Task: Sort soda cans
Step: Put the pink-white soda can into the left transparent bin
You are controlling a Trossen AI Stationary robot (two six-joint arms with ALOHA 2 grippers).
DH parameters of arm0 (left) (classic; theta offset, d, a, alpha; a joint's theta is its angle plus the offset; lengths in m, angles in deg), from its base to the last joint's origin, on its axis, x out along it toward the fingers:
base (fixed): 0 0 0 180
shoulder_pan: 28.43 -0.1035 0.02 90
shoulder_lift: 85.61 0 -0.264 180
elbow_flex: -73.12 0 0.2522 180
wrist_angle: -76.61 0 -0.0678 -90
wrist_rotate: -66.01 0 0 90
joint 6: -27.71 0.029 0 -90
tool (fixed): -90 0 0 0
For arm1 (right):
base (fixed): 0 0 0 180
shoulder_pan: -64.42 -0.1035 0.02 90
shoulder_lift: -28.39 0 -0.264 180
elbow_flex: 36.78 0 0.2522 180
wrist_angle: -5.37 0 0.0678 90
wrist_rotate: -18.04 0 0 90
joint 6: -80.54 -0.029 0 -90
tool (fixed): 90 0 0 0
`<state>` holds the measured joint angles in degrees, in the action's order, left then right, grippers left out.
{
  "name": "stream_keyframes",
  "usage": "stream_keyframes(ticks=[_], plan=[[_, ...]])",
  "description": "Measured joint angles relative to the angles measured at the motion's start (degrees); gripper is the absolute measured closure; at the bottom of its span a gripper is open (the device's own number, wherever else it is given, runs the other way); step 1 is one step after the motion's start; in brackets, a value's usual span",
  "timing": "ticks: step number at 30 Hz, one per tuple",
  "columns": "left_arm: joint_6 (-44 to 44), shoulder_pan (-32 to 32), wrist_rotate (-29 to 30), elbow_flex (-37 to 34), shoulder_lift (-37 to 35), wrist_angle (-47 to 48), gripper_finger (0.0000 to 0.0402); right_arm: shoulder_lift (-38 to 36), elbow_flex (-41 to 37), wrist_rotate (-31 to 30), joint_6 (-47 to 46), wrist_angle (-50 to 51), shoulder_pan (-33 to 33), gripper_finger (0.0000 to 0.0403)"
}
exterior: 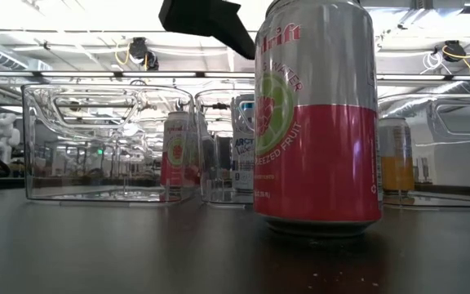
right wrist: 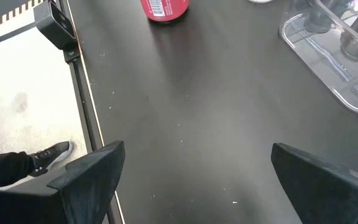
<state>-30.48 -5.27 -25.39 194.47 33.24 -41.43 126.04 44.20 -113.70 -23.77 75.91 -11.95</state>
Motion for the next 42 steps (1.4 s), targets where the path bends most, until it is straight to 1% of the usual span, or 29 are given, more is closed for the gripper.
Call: stream_keyframes(ticks=[16,21,29,33,37,42], plan=[[0.1,0.1,0.2,0.0,-0.1,0.1,0.0013,0.0,0.0,0.0,0.0,-0.4,0.0,0.0005],[0.1,0.1,0.9,1.1,-0.1,-1.7,0.0013,0.0,0.0,0.0,-0.2,-0.4,0.0,0.0005],[0.5,0.1,2.4,3.0,-0.1,-1.1,0.0013,0.0,0.0,0.0,-1.1,-0.4,0.0,0.0005],[1.7,0.0,2.8,5.2,-0.1,-1.1,0.0013,0.0,0.0,0.0,-1.1,-0.4,0.0,0.0005],[3.4,-0.3,3.2,10.0,-0.1,-1.2,0.0013,0.0,0.0,0.0,-1.1,-0.7,0.0,0.0005],[7.7,-0.5,6.8,16.0,-0.2,-1.6,0.0013,0.0,0.0,0.0,-1.1,-1.0,0.0,0.0005]])
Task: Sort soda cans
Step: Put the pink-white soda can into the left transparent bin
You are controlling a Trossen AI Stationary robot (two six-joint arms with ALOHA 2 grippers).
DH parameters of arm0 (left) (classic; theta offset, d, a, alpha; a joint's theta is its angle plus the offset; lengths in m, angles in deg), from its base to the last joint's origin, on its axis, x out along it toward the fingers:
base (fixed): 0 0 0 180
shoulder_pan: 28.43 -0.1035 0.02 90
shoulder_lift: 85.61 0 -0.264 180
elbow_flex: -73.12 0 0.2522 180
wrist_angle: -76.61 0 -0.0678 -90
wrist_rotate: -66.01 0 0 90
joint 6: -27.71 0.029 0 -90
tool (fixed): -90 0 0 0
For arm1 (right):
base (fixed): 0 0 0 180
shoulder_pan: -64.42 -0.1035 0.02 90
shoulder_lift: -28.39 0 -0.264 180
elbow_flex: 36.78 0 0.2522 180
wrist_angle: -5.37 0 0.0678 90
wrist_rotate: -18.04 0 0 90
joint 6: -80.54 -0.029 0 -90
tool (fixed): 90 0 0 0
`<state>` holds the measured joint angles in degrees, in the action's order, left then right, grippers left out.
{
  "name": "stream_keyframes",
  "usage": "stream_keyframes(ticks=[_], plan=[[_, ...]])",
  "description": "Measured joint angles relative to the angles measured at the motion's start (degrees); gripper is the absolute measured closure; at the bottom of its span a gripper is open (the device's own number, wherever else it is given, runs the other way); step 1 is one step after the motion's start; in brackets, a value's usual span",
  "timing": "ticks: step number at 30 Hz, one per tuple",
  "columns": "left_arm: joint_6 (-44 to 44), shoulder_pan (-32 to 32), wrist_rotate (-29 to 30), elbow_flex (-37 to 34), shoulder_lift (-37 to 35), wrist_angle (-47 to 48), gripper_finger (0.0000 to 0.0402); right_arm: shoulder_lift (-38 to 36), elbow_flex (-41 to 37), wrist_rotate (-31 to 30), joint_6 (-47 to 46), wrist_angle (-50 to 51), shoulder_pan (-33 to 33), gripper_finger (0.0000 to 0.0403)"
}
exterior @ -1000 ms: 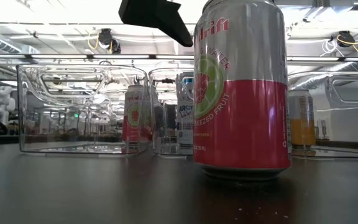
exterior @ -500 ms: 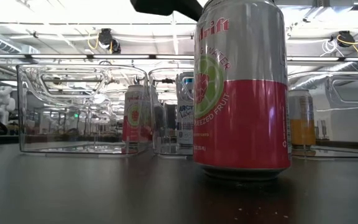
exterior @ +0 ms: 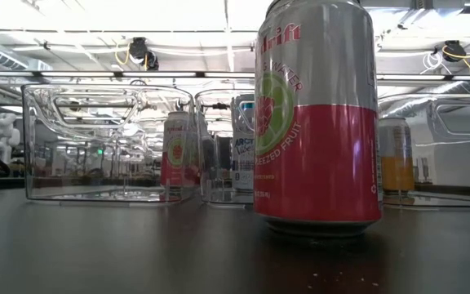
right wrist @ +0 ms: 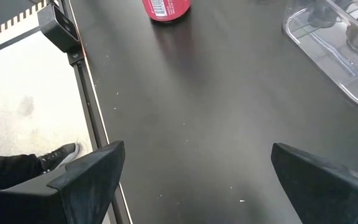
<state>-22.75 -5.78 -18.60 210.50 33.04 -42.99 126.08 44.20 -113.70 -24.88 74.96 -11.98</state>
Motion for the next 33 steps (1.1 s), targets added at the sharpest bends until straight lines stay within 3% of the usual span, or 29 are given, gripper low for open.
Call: stream_keyframes(ticks=[8,11,17,33], plan=[[-0.2,-1.0,0.9,0.9,1.8,-4.4,0.0013,0.0,0.0,0.0,0.0,-0.1,0.0,0.0005],[-0.2,-0.9,-1.6,0.8,5.3,-8.4,0.0013,0.0,0.0,0.0,0.0,0.1,0.0,0.0005],[-1.6,-1.3,-7.3,0.8,9.3,-7.8,0.0013,0.0,0.0,0.1,-0.7,0.3,0.0,0.0005],[1.4,-3.8,-9.6,0.8,9.6,-23.9,0.0013,0.0,0.0,0.0,-1.5,-1.3,0.0,0.0005]])
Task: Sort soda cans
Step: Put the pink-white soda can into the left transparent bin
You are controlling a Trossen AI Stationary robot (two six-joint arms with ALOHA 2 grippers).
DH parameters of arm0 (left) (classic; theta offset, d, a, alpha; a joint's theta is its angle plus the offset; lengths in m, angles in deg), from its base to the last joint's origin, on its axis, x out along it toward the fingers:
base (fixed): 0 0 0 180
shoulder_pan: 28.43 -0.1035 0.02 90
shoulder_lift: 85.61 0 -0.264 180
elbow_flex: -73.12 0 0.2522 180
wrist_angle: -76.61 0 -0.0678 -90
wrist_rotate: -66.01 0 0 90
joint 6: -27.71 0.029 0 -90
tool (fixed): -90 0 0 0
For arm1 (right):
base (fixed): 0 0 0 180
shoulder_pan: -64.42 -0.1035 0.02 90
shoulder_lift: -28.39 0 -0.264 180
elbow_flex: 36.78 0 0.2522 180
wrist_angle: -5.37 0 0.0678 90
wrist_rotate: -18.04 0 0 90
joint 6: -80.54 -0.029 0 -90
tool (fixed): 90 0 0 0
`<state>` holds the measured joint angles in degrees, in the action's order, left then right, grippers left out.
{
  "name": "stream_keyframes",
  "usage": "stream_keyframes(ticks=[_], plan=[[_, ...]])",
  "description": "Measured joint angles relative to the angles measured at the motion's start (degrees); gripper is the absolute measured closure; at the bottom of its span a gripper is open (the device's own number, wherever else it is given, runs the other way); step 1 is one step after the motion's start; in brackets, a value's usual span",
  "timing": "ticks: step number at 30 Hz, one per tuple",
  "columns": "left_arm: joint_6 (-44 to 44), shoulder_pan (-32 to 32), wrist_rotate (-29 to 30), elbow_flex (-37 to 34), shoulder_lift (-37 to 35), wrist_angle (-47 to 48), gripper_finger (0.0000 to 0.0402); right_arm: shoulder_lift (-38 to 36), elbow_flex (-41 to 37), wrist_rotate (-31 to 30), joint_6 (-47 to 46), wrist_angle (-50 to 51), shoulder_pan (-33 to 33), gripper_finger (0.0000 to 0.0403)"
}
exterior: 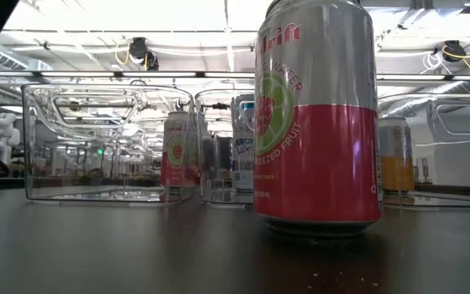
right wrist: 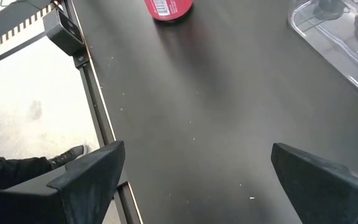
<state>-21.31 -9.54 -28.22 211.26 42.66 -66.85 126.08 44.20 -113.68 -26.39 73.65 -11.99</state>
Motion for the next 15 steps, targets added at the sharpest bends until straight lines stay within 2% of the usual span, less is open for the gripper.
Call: stream_keyframes(ticks=[5,15], plan=[[0.0,-0.7,-0.1,0.0,-0.1,-3.2,0.0013,0.0,0.0,0.0,0.0,0.0,-0.1,0.0005],[2.4,-0.9,-0.1,0.0,-0.1,-3.0,0.0003,0.0,0.0,0.0,0.0,-0.1,-0.2,0.0005]])
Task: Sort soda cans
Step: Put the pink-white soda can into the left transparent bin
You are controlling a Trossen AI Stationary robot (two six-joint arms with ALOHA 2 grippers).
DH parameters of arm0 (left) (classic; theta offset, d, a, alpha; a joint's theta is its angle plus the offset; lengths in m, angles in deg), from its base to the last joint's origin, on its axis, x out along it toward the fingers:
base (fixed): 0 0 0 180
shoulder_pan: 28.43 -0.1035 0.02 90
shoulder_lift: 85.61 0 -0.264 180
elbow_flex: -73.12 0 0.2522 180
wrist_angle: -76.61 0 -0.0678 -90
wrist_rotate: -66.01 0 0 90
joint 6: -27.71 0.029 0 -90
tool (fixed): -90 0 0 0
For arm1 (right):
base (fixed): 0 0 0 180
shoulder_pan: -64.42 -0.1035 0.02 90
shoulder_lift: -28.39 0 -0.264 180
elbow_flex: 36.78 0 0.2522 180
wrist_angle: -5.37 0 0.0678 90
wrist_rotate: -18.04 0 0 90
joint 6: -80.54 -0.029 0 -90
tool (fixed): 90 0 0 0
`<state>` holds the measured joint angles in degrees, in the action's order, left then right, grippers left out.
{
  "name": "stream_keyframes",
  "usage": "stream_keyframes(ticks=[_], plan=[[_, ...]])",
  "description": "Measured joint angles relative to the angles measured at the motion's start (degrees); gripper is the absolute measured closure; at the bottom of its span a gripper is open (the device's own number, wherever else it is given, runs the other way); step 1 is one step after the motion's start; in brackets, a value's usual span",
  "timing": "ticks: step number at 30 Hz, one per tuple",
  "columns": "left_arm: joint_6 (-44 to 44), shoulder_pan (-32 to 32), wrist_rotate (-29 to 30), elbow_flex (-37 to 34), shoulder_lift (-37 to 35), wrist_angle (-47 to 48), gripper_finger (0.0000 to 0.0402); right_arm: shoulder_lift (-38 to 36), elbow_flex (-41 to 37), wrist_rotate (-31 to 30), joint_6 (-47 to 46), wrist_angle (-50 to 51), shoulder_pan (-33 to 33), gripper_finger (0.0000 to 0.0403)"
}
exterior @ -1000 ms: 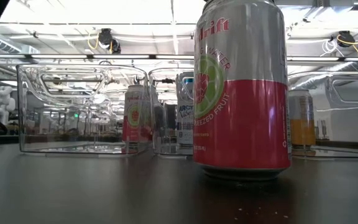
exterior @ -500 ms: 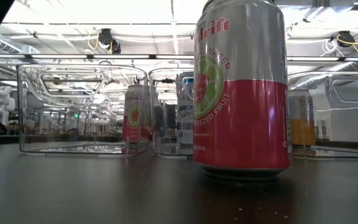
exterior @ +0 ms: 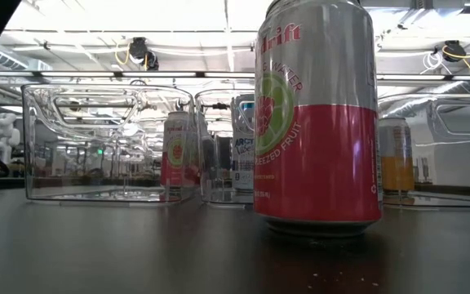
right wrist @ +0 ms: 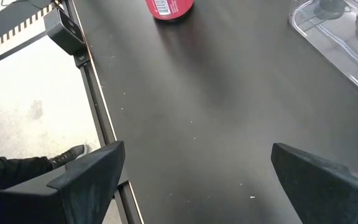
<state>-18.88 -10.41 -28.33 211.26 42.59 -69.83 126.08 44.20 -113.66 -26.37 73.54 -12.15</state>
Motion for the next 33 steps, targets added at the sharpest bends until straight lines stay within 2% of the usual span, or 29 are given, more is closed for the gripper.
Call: stream_keyframes(ticks=[9,13,14,19,26,29,33], plan=[[2.2,-0.3,0.0,0.0,0.0,0.0,0.0002,0.0,0.0,0.0,0.2,0.0,0.0,0.0005],[1.8,-0.3,6.2,0.0,0.0,-1.3,0.0002,0.0,0.0,0.0,0.2,0.0,0.0,0.0005],[0.4,-0.5,6.2,0.0,0.0,-1.4,0.0002,0.0,0.0,0.0,0.2,0.0,0.0,0.0005],[-4.1,-0.9,0.0,0.0,0.0,-2.5,0.0002,0.0,0.0,0.0,0.2,-0.1,0.0,0.0005],[-4.1,-1.0,-1.7,0.0,0.0,-2.8,0.0002,0.0,0.0,0.0,0.2,-0.4,0.0,0.0005],[-3.9,-1.0,-1.5,0.0,-0.6,3.3,0.0002,0.0,0.0,0.0,0.2,-0.7,0.0,0.0005],[-3.4,-0.6,4.3,0.0,-2.9,17.7,0.0002,0.0,0.0,0.0,0.2,-1.0,0.0,0.0005]])
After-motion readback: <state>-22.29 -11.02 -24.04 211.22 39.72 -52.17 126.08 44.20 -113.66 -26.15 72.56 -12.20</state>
